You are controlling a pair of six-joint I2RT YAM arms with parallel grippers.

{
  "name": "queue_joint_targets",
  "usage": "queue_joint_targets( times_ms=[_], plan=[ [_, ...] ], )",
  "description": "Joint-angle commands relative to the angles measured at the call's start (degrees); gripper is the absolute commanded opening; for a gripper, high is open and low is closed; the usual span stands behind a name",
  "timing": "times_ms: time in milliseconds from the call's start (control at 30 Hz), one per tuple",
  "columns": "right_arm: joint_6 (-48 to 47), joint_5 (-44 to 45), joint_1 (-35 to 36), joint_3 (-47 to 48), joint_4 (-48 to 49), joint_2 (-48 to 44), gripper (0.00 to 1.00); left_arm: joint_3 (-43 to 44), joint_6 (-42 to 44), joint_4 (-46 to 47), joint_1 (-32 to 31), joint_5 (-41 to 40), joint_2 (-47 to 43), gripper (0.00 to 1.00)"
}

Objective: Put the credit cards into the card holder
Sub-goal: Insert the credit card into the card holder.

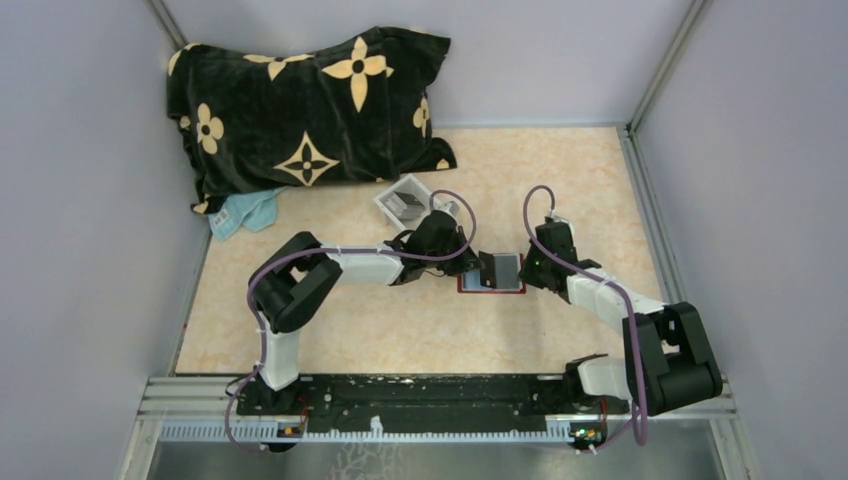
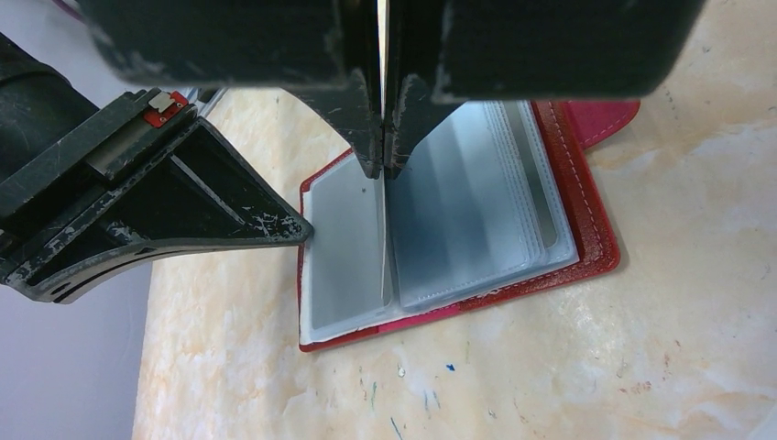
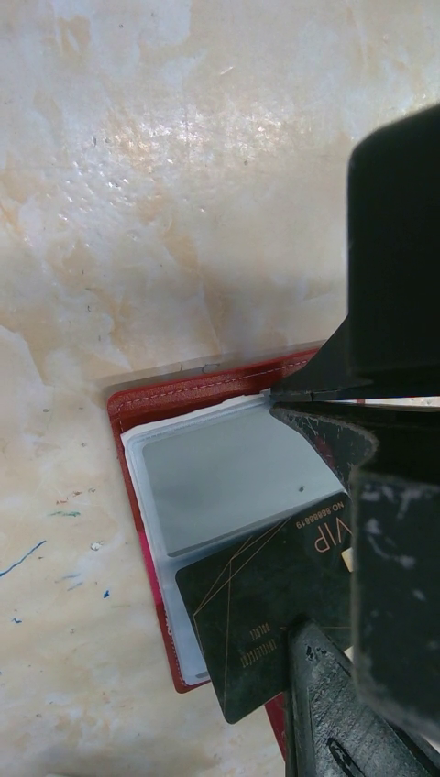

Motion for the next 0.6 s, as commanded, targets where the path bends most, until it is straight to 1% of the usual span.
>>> queue_joint_targets(
  times_ms=[0, 233, 567],
  plan=[
    [-0.13, 0.13, 0.39, 0.70, 2.18, -0.20, 0.00, 0.44, -1.32, 0.55, 0.06, -0.05, 1.24, 0.00],
    [-0.13, 0.22, 0.38, 0.46, 2.30, -0.28, 0.00, -1.85, -4.37, 2.85, -0.28, -2.28, 1.00, 0.00],
    [-0.08, 0.04, 0.35, 0.16, 2.54, -0.03, 0.00, -3.21, -6.14, 4.84, -0.92, -4.04, 1.70, 0.00]
  ],
)
